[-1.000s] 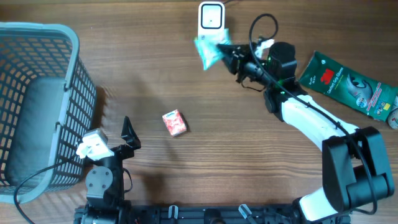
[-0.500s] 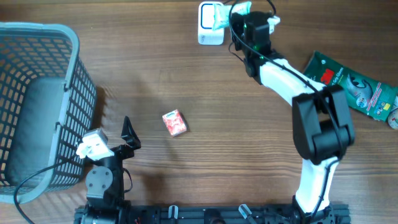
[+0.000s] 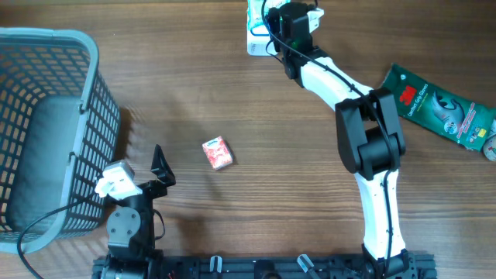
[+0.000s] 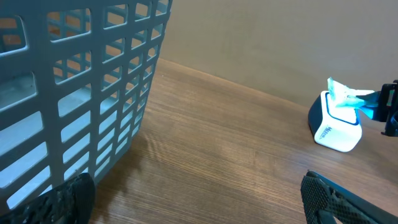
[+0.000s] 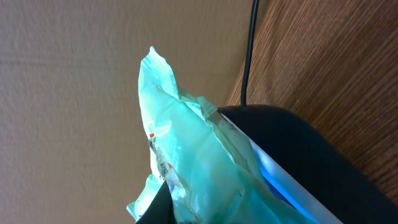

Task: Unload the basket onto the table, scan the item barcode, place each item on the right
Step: 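Swing the wipes right and release them at the table's right edge, then reach the right gripper to the red Kleenex pack and grasp it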

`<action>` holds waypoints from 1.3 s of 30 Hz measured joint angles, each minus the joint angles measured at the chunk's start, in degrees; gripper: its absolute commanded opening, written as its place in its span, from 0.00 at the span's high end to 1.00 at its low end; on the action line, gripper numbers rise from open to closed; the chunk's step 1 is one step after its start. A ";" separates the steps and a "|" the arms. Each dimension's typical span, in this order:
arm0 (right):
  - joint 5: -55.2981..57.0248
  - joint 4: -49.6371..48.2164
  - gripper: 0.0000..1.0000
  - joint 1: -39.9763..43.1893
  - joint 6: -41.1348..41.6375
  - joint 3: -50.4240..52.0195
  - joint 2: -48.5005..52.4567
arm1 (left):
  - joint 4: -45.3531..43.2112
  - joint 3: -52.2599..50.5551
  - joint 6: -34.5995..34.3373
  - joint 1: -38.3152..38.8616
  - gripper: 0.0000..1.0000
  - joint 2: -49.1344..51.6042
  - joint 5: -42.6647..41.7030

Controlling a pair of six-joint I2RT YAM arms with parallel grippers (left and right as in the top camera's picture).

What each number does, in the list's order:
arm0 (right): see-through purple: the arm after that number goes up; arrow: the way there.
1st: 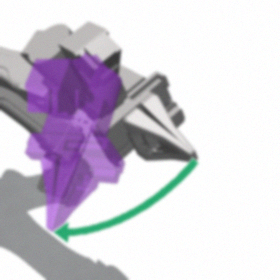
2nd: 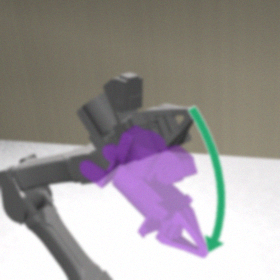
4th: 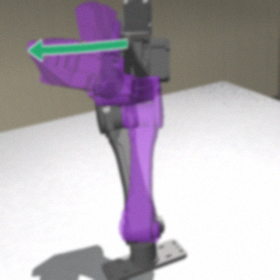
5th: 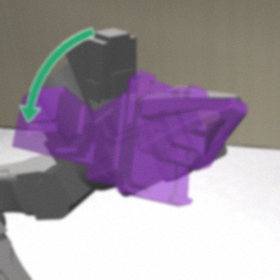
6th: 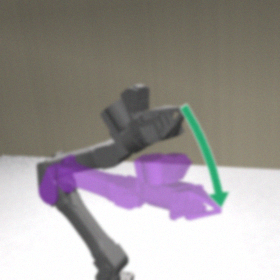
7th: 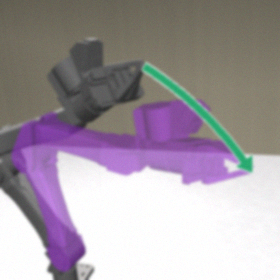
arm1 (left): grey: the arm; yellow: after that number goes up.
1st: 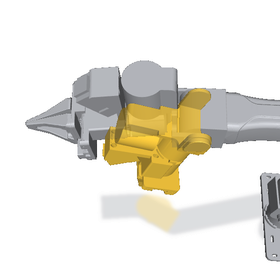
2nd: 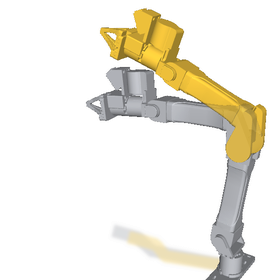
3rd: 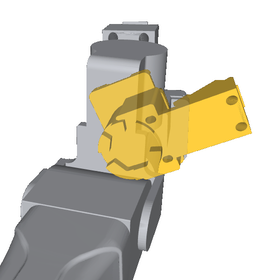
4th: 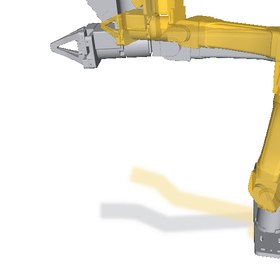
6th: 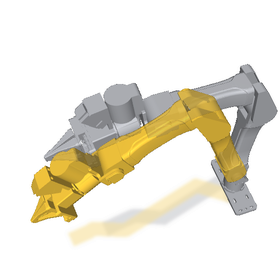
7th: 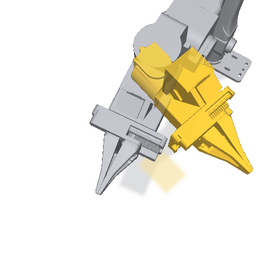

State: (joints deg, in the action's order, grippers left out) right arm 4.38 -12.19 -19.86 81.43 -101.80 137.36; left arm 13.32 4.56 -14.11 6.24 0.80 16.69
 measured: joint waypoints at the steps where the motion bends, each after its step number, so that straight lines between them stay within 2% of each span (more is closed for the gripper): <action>1: -0.94 1.51 0.95 0.42 -0.81 -0.11 -0.17 | 0.00 0.00 0.00 0.00 0.00 0.00 0.00; 3: -1.97 8.98 0.95 2.03 -2.91 -0.39 -2.58 | 0.00 0.00 0.00 0.00 0.00 -0.02 0.00; 7: 0.46 30.73 0.96 8.41 -5.35 -0.74 -13.86 | 0.00 0.00 0.00 0.00 0.00 -0.02 0.00; 11: 1.92 48.63 0.96 20.39 -6.54 -2.01 -20.98 | 0.02 0.00 0.00 0.00 0.00 0.00 0.00; 13: 2.54 54.73 0.96 27.93 -8.17 -0.15 -20.90 | 0.02 0.00 0.00 0.00 0.00 0.00 0.00; 16: 4.24 55.71 0.96 36.89 -13.99 3.67 -20.24 | 0.00 0.00 0.00 0.00 0.00 0.00 0.00; 18: 5.66 56.43 0.95 39.45 -15.96 4.96 -19.80 | 0.00 0.00 0.00 0.00 0.00 0.00 0.00; 19: 6.58 56.65 0.79 40.85 -16.98 5.86 -19.54 | 0.00 0.00 0.00 0.00 0.00 0.00 0.00; 20: 7.21 56.54 0.42 42.29 -17.62 7.06 -19.37 | 0.00 0.00 0.00 0.00 0.00 0.00 0.00; 21: 7.65 56.59 0.00 44.02 -18.36 8.17 -19.15 | 0.00 0.00 0.00 0.00 0.00 0.00 0.00; 22: 7.67 56.33 0.00 44.85 -18.86 8.35 -19.06 | 0.00 0.00 0.00 0.00 0.00 0.00 0.00; 25: -0.04 52.30 0.00 46.42 -28.22 8.00 -19.06 | 0.00 0.00 0.00 0.00 0.00 0.00 0.00; 30: -16.39 53.96 0.00 44.48 -35.85 6.99 -22.62 | 0.00 0.00 0.00 0.00 0.00 0.00 0.00; 32: -22.69 58.27 0.00 40.33 -39.60 6.64 -27.08 | 0.00 0.00 0.00 0.00 0.00 0.00 0.00; 36: -31.15 63.60 0.00 22.03 -51.06 7.72 -30.01 | -0.02 0.00 0.00 0.00 0.00 0.00 -0.02; 39: -33.62 61.90 0.02 2.80 -50.14 14.80 -29.62 | 0.00 0.00 0.00 0.00 0.00 0.00 0.00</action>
State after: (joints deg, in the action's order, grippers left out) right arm -29.23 49.71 -17.06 31.29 -87.00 107.74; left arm 13.32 4.56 -14.11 6.24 0.80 16.69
